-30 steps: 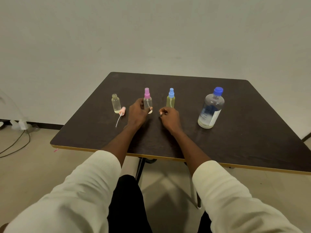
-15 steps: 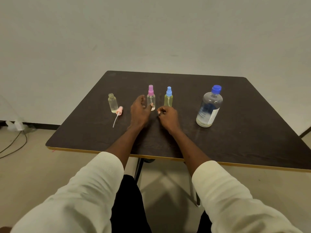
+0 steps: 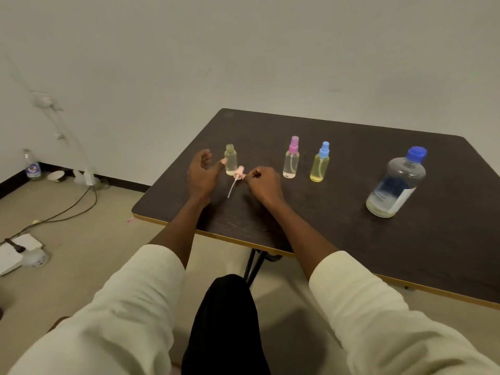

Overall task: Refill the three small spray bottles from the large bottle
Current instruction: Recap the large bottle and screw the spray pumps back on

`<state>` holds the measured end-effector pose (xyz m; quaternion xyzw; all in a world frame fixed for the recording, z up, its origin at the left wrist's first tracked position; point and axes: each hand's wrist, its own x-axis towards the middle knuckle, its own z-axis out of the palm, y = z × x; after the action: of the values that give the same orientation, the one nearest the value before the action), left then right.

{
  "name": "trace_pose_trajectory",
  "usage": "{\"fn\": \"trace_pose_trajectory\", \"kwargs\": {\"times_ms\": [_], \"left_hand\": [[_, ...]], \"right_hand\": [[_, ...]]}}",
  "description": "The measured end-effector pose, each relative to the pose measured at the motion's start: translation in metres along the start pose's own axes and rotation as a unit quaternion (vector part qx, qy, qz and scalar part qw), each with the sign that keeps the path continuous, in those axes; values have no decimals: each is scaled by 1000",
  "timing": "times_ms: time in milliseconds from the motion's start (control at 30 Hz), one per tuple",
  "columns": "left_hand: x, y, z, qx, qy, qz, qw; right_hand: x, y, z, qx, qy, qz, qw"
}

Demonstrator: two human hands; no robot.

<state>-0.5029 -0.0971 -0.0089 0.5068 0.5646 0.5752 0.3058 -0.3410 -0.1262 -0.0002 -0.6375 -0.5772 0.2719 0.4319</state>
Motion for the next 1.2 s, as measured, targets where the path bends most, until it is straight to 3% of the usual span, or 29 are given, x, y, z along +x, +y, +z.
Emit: {"fn": "trace_pose_trajectory", "kwargs": {"times_ms": [200, 567, 767, 967, 1200], "left_hand": [[8, -4, 7, 12, -84, 5, 996], [14, -9, 14, 16, -96, 18, 995], [10, -9, 13, 43, -103, 38, 993], [6, -6, 12, 89, -111, 43, 989], [-17, 1, 15, 105, -135, 43, 984]], "right_hand": [[20, -13, 23, -75, 11, 43, 996], [34, -22, 29, -117, -12, 107, 987], [38, -19, 22, -70, -5, 119, 990], [24, -11, 3, 118, 49, 113, 985], [11, -25, -27, 170, 107, 12, 980]]}}
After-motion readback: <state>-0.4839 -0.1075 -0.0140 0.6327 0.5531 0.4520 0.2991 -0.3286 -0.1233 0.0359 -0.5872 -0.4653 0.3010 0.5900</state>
